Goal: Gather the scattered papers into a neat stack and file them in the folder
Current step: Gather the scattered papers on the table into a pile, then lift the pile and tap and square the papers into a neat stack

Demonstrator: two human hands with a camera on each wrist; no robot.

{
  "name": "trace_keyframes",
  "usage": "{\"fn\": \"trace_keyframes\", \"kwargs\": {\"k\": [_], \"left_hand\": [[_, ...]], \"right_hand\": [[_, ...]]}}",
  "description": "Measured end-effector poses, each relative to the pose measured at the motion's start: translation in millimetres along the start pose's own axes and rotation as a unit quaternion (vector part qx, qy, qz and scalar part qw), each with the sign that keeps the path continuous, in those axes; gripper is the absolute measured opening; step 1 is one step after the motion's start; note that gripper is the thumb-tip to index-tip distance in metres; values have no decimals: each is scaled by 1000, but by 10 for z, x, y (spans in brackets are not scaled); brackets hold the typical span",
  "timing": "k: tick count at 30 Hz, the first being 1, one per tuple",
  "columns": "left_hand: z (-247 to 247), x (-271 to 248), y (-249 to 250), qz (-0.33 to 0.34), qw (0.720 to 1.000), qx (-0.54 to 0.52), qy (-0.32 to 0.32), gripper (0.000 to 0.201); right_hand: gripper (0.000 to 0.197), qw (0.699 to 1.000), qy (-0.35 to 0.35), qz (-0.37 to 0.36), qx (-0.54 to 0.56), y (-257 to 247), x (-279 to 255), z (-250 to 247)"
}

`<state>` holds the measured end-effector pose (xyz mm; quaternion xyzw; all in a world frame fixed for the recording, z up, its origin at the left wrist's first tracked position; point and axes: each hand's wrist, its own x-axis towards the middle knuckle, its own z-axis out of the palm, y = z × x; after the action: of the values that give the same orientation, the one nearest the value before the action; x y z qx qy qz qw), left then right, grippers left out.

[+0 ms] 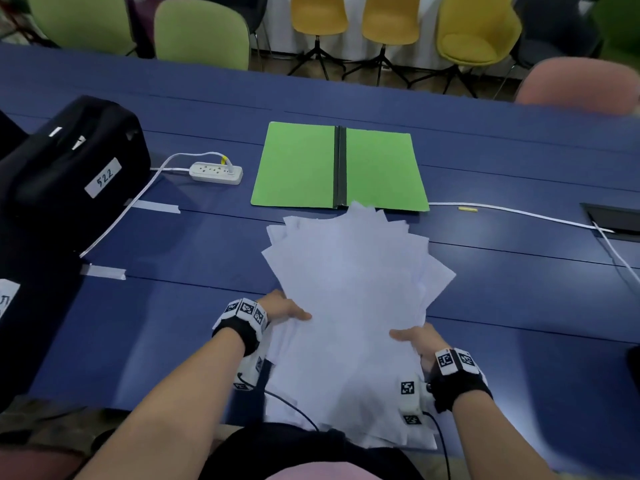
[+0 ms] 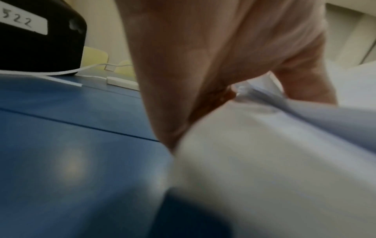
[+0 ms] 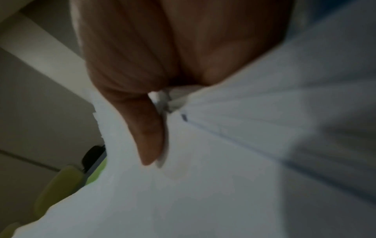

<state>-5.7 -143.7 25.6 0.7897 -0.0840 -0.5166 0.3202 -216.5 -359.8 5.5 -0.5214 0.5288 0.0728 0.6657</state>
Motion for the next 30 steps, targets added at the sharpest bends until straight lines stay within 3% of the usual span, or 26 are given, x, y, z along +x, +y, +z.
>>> {"fn": "trace_keyframes", "kwargs": {"k": [2,5,7,10,12,14,16,18,20,22,26,30], "left_hand": [[-18,14,-30,-6,999,36,13,70],[48,103,-111,-28,997,66,30,94],[78,229,-162,-15,998,57,25,102],[38,-97,78,39,998,24,45,79],[-51,-321,203,93,994,-40,47,82],[-187,-534,410,118,987,-52,94,77],[-336,-684,640,111,982,-25,152,79],[-460,-838,869,147,976,-74,143,83],[-552,-924,1007,191,964,-148,114,71],[-547,-979,1098,178,967,-158,92,46],[-296,-948,1103,115,984,-70,119,58],[-133,-911,1127,125,975,-127,137,58]], "right_hand": [[45,1000,7,10,3,29,-20,24],[45,994,49,-29,-89,0,-57,166],[43,993,63,-60,-83,-55,-75,194],[37,992,65,-103,-20,-213,-232,88],[36,986,40,-159,44,-390,-397,-27],[52,970,26,-220,96,-621,-585,-87],[53,956,21,-265,128,-886,-740,-102],[55,940,-1,-292,174,-1142,-847,-99],[41,934,5,-303,187,-1328,-906,-98],[31,938,34,-299,171,-1377,-865,-64],[42,950,62,-266,148,-1184,-656,135],[38,940,68,-284,176,-1232,-679,266]]}}
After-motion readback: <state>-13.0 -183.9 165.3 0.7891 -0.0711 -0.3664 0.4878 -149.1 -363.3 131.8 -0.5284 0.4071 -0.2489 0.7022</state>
